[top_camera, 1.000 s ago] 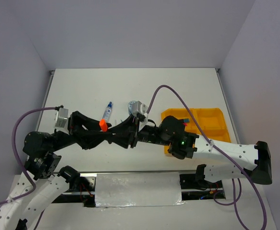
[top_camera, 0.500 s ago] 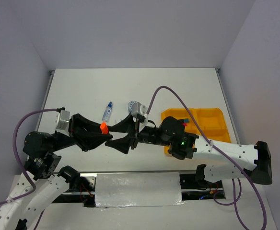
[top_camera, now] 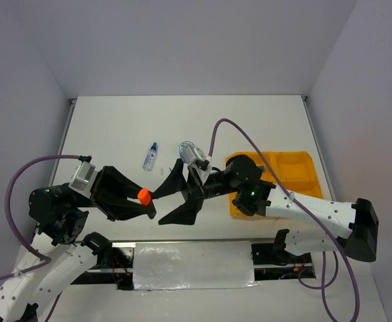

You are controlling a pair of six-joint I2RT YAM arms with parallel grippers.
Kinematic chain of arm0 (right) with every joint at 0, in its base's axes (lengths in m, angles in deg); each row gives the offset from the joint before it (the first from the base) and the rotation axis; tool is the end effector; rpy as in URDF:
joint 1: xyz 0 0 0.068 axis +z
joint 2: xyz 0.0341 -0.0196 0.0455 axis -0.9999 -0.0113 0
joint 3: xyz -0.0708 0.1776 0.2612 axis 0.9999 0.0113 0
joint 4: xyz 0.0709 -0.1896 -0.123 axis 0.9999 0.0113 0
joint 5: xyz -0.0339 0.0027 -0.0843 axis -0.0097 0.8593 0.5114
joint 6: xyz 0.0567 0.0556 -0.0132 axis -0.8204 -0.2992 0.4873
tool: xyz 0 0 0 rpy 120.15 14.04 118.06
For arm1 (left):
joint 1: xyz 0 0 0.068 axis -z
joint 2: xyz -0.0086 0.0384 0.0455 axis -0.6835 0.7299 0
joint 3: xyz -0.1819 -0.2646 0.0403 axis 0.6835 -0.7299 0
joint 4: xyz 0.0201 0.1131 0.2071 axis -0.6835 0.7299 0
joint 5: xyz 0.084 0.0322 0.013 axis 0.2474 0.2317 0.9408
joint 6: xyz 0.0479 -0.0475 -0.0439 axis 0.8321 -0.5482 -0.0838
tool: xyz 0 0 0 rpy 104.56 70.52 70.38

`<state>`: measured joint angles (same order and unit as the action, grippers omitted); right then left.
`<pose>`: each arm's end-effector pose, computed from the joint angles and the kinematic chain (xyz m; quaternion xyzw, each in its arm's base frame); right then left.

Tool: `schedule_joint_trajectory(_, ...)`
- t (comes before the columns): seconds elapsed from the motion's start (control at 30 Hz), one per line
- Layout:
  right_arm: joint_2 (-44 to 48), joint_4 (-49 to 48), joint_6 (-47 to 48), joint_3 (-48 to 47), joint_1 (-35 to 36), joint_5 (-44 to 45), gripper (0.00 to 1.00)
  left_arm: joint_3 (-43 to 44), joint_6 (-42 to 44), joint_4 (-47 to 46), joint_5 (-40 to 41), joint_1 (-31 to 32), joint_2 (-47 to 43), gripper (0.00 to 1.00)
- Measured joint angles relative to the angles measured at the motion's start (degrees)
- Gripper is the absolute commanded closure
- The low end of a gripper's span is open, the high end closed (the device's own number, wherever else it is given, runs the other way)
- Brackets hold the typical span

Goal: Sort the stationery into containers
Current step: Close the pen cap on the pen.

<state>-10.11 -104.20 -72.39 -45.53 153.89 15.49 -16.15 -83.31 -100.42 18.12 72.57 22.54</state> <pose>0.0616 0.2333 0.4532 -0.4630 0.4022 0.6629 0.4296 -0.0029 -0.0658 0.4495 0.3868 0.4138 -0.6412 0.5178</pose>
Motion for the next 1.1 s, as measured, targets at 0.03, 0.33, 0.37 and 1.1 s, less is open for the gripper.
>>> schedule_joint_trajectory(0.03,-0.83,-1.14,-0.66,-0.46,-0.02,-1.7,0.24,0.0,-0.55,-1.09,-0.48,0.0,0.0,1.0)
schedule_joint_trajectory(0.33,-7.89,-8.11,-5.97,-4.96,0.22,-9.11,0.34,-0.02,-4.35,-5.68,-1.95,0.11,0.0,1.0)
schedule_joint_trajectory(0.37,-8.61,-8.57,-6.34,-5.97,0.39,-9.46,0.36,-0.02,-4.5,-5.79,-1.95,0.13,0.0,1.0)
schedule_joint_trajectory(1.1,-12.46,-12.81,-9.09,-8.57,1.49,-11.82,1.0,3.19,3.15,4.61,-0.42,0.68,-1.46,0.34)
